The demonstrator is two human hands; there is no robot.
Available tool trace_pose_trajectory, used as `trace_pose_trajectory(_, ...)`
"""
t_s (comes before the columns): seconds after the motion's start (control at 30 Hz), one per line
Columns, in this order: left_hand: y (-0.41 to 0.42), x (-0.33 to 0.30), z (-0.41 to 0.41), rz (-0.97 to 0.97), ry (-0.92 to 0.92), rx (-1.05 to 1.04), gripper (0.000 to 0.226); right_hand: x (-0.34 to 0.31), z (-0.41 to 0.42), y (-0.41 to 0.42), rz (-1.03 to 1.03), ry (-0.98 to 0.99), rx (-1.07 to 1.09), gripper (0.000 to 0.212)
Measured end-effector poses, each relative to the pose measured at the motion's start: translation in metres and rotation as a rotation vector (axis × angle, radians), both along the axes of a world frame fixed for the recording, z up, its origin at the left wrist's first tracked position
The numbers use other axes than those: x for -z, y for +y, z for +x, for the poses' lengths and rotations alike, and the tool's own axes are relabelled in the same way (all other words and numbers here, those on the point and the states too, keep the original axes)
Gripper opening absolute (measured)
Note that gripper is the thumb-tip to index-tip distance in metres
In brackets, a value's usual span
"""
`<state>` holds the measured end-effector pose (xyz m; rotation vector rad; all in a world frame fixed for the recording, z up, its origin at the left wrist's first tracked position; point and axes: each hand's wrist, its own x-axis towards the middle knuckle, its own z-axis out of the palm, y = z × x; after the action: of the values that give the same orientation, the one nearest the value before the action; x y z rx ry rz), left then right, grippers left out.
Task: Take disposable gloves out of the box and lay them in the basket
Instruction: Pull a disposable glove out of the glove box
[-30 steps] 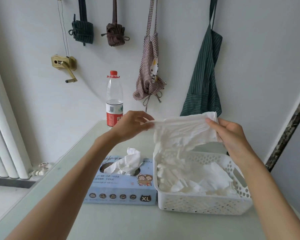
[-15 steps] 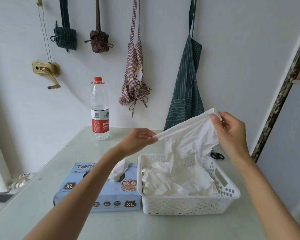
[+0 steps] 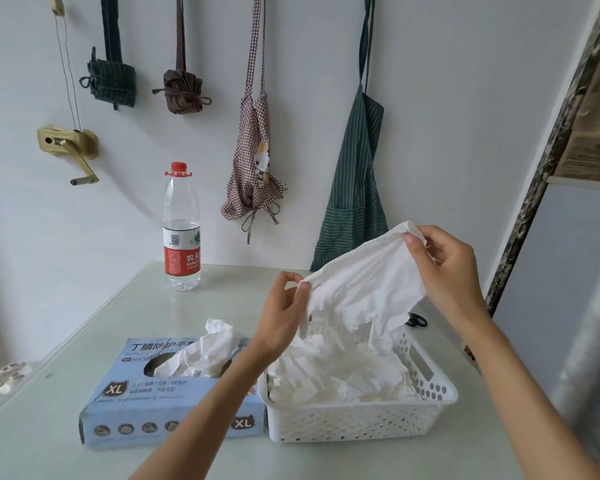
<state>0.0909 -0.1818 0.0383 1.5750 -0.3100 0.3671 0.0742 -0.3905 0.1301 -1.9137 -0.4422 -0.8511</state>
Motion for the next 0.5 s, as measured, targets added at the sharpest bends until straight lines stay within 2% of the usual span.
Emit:
trace_pose_trajectory(0.1, 0.012, -0.006, 0.000, 0.062, -0.111, -0.107, 0.007, 0.010, -0.001, -0.005, 0.006, 0.011, 0.019, 0.019)
trace_pose_trajectory(0.23, 0.045, -0.019, -0.014, 0.398, -0.317, -0.300, 0.006, 0.025, -0.016, 0.004, 0.072, 0.014, -0.037, 0.017)
trace_pose_trajectory(0.33, 0.068, -0.038, -0.032, 0.549, -0.433, -0.413, 0.007, 0.035, -0.025, 0.006, 0.168, 0.063, -0.149, 0.035)
trace_pose_trajectory(0.43, 0.075, -0.042, -0.027, 0.677, -0.426, -0.442, 0.009, 0.055, -0.017, 0.000, 0.165, 0.234, -0.159, 0.050)
trace_pose_trajectory(0.5, 0.068, -0.030, -0.013, 0.799, -0.351, -0.385, 0.009, 0.075, -0.007, -0.008, 0.117, 0.401, -0.061, 0.040)
